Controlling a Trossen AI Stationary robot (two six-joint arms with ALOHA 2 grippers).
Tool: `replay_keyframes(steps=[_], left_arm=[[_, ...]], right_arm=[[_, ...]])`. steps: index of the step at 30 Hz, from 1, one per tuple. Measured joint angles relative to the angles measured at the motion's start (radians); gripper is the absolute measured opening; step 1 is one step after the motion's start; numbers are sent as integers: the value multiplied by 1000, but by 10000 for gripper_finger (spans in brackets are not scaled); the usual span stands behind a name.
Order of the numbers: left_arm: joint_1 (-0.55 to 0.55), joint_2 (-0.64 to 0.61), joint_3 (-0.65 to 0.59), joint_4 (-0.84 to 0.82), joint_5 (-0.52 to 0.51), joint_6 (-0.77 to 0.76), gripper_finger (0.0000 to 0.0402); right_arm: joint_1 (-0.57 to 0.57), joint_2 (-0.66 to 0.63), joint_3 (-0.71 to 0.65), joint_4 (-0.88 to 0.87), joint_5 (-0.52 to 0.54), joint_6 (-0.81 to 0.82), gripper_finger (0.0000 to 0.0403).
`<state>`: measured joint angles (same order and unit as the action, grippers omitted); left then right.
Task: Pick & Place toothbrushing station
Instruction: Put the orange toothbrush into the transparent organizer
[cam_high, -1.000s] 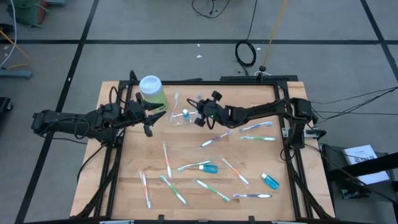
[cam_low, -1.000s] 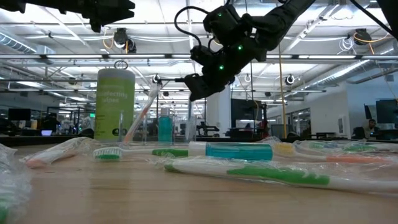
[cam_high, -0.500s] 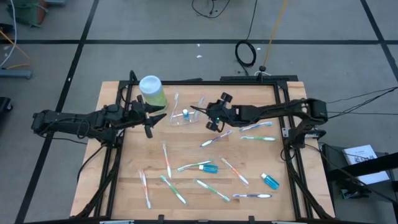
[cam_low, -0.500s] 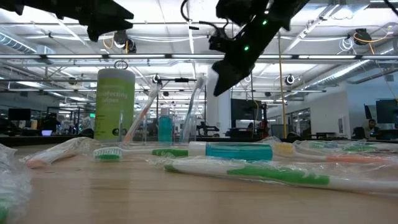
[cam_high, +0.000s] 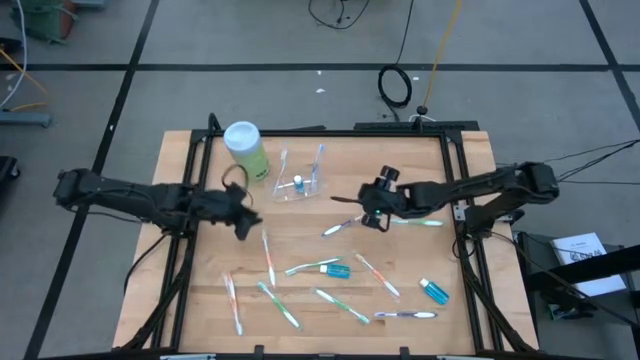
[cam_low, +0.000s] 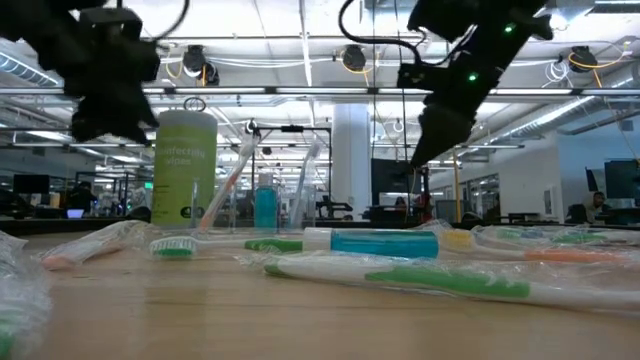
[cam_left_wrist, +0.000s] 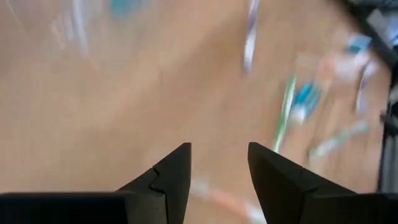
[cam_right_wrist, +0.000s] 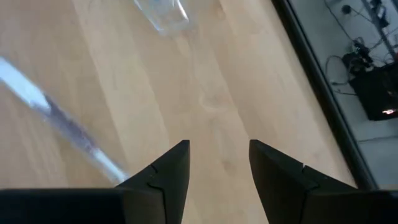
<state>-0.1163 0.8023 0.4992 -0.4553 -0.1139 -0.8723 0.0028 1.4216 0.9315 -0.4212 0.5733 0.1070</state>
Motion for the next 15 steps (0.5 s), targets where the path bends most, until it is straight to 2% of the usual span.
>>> replay_keyframes(steps=[3,9,15], left_arm=[[-41,88,0,-5,45,-101,163],[-49,285,-1,42,44,-184,163],[-49,445,-1,95,62,-297,163]], right_arm=[[-1,-47,-4,19,1,30,154],[8,-141,-3,75,-1,100,149],[29,-164,-3,79,-1,117,148]])
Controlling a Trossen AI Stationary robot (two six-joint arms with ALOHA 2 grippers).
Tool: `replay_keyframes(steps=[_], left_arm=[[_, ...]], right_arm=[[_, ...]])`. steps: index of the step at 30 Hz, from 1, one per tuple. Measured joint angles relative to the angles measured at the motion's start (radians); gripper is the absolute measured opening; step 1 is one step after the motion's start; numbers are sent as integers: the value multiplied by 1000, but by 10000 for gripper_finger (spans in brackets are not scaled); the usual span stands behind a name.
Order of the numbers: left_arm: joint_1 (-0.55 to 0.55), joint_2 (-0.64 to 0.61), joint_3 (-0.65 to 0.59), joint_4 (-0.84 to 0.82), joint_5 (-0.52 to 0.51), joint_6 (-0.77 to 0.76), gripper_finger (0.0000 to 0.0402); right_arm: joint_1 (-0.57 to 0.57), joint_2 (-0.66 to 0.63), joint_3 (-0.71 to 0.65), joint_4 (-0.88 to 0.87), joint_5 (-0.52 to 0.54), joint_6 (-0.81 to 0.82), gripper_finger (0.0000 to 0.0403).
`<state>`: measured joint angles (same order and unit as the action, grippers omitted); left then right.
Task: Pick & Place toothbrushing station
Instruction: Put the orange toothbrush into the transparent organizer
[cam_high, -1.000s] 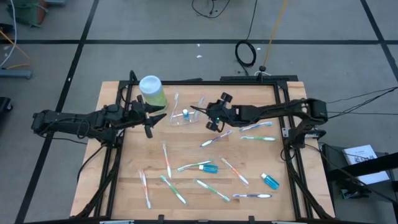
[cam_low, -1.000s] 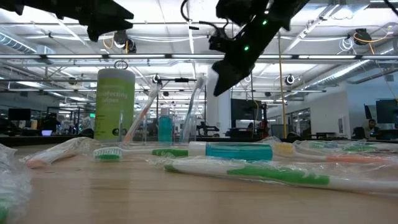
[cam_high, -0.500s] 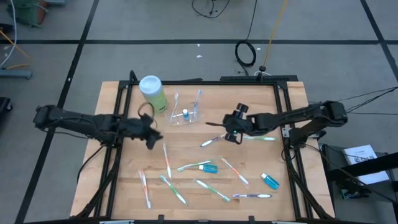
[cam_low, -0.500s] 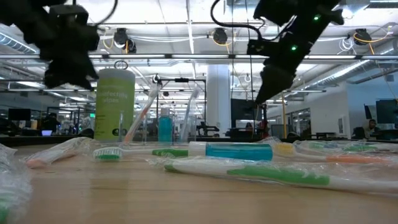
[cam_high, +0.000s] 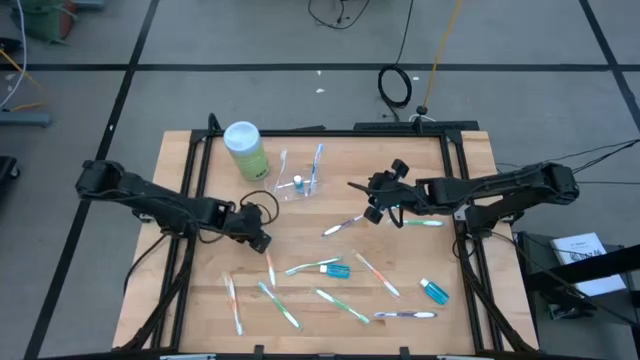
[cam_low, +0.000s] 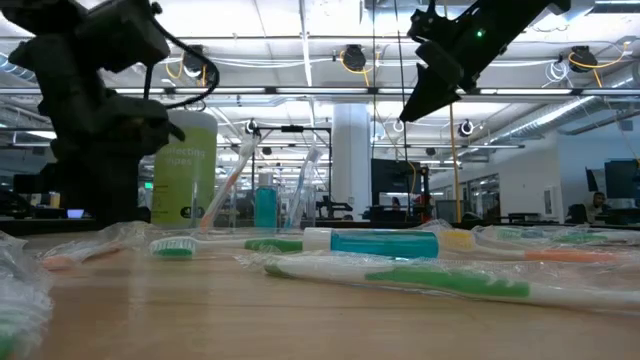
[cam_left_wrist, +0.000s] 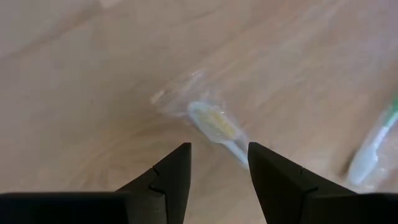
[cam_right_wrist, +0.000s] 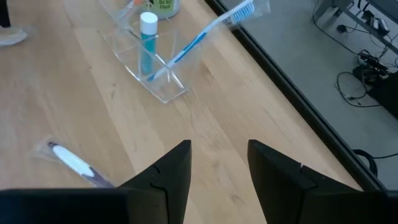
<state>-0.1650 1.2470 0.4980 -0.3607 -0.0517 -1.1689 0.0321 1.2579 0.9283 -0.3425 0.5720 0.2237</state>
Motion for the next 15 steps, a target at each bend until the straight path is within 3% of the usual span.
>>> replay_keyframes(steps=[10,15], left_arm=[[25,104,3,68,41,50,161],[30,106,3,83,33,111,127]], right_arm=[[3,2,0,1,0,-16,144],[3,3,0,1,0,-31,144]])
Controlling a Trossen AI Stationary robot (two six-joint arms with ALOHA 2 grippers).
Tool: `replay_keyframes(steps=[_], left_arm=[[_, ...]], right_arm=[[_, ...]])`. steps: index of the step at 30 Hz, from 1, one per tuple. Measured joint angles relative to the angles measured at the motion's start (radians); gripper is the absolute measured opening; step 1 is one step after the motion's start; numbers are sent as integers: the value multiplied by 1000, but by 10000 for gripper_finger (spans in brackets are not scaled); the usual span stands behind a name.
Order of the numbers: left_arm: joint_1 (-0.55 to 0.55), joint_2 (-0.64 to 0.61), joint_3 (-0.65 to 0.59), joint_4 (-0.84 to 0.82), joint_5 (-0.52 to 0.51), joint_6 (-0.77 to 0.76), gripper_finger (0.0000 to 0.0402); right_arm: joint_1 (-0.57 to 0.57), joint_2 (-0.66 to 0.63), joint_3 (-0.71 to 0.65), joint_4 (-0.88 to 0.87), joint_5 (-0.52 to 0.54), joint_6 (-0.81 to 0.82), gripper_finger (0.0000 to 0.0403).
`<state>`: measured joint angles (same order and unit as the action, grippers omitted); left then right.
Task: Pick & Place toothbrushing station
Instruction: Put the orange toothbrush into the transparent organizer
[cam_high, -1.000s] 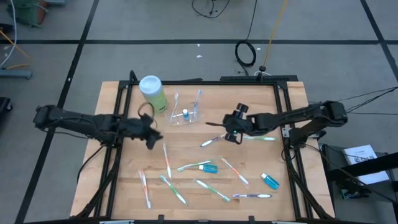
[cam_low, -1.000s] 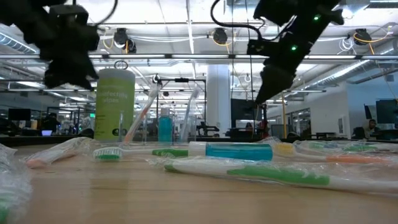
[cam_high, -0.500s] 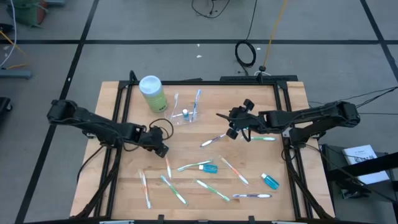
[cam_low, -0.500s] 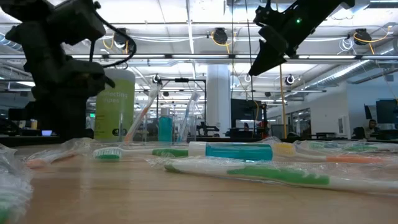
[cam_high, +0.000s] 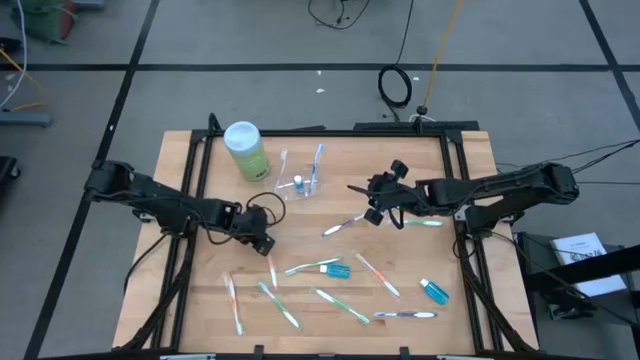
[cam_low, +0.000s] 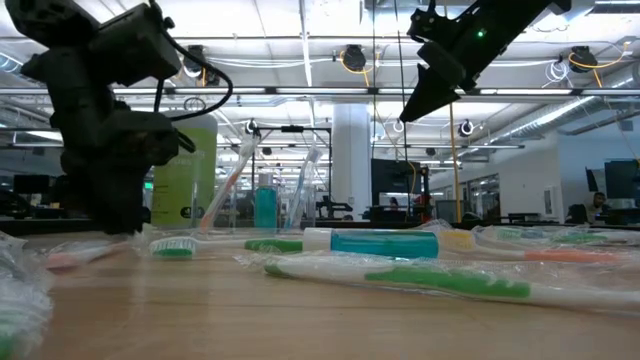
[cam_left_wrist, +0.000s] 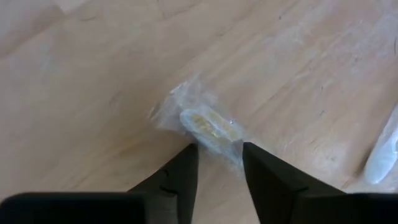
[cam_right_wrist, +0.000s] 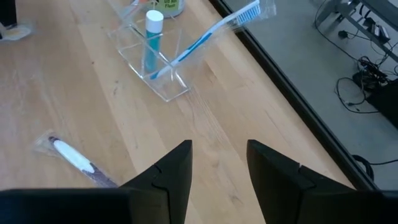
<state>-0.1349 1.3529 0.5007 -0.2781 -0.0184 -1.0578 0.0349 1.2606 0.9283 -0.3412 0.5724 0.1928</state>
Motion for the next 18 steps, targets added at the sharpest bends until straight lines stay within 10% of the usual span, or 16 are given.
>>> replay_keyframes(steps=[18], left_arm=[[1,-6,-3,336,-12,231,8]], right_arm=[[0,0,0,47,2,-29,142]])
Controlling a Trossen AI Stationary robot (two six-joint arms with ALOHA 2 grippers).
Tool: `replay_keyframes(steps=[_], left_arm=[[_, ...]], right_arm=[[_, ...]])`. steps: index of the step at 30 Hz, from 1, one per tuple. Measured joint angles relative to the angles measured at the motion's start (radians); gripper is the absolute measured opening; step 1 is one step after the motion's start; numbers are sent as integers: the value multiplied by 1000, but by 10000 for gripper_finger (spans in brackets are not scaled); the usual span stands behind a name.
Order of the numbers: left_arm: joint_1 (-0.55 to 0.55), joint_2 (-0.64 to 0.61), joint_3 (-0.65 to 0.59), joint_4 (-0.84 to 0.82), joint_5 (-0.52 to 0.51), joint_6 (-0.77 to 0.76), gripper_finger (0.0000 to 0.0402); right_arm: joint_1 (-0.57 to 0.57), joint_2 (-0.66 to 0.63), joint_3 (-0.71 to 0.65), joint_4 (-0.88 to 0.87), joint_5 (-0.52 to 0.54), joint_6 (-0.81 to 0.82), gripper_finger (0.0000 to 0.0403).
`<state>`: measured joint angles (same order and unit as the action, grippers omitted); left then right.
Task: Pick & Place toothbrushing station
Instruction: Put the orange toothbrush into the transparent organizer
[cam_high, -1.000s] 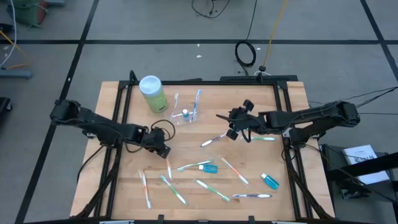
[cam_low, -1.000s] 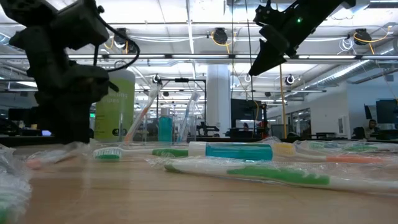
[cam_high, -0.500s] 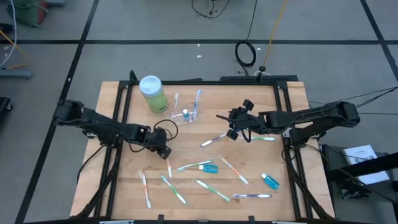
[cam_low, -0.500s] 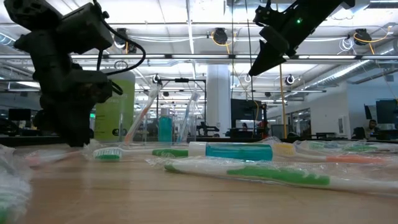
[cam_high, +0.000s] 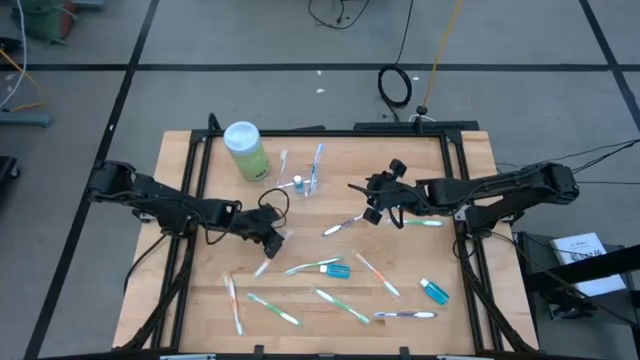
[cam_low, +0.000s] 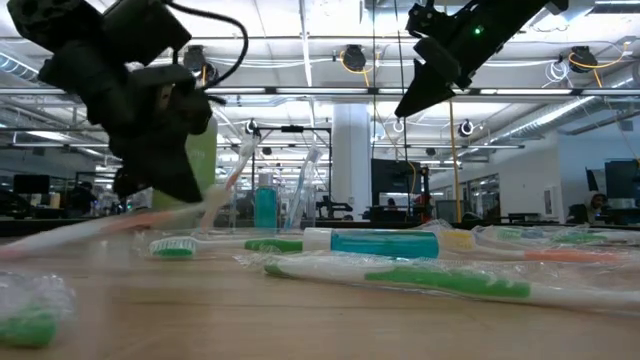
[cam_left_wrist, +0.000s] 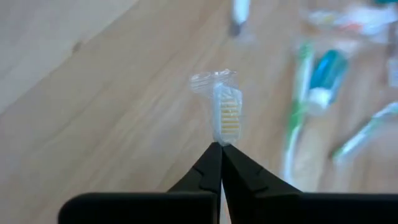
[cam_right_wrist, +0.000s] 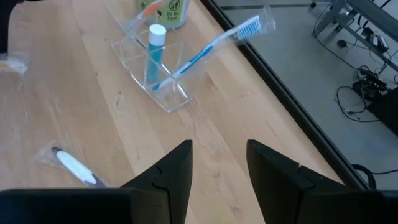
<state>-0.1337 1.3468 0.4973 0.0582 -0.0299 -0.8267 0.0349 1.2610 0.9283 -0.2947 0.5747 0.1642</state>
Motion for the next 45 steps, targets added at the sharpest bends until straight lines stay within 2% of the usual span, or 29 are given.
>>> replay_keyframes(steps=[4,8,10,14,16,18,20,22,27,30,33,37,41,45], left_arm=[[1,-16,1,109,-1,76,5],[3,-35,1,233,-30,180,7],[4,-43,3,323,-46,239,10],[6,-68,1,463,-76,382,3],[13,-69,4,533,-76,445,6],[22,-64,1,598,-76,514,12],[35,-65,11,654,-76,580,14],[48,-62,26,653,-74,619,10],[65,-50,62,638,-22,679,7],[65,-48,80,618,-13,716,10],[65,-49,98,618,-14,750,3],[65,-48,102,621,-17,779,9],[71,-48,102,609,-23,801,6],[74,-48,102,606,-24,829,7]], right_arm=[[0,0,-2,29,0,-1,141],[-2,0,-68,235,-19,-45,139],[-11,0,-121,391,-109,-122,139],[-48,7,-235,746,-433,-203,139],[-63,35,-275,928,-556,-199,139],[-74,62,-305,1051,-630,-195,139],[-77,106,-305,1144,-660,-178,140],[-80,148,-301,1203,-688,-149,145],[-80,275,-264,1356,-849,-101,174],[-80,335,-223,1361,-863,-70,195],[-81,388,-183,1360,-830,-55,212],[-80,438,-133,1360,-839,-52,222],[-79,467,-101,1363,-835,-29,220],[-79,474,-95,1359,-834,20,191]])
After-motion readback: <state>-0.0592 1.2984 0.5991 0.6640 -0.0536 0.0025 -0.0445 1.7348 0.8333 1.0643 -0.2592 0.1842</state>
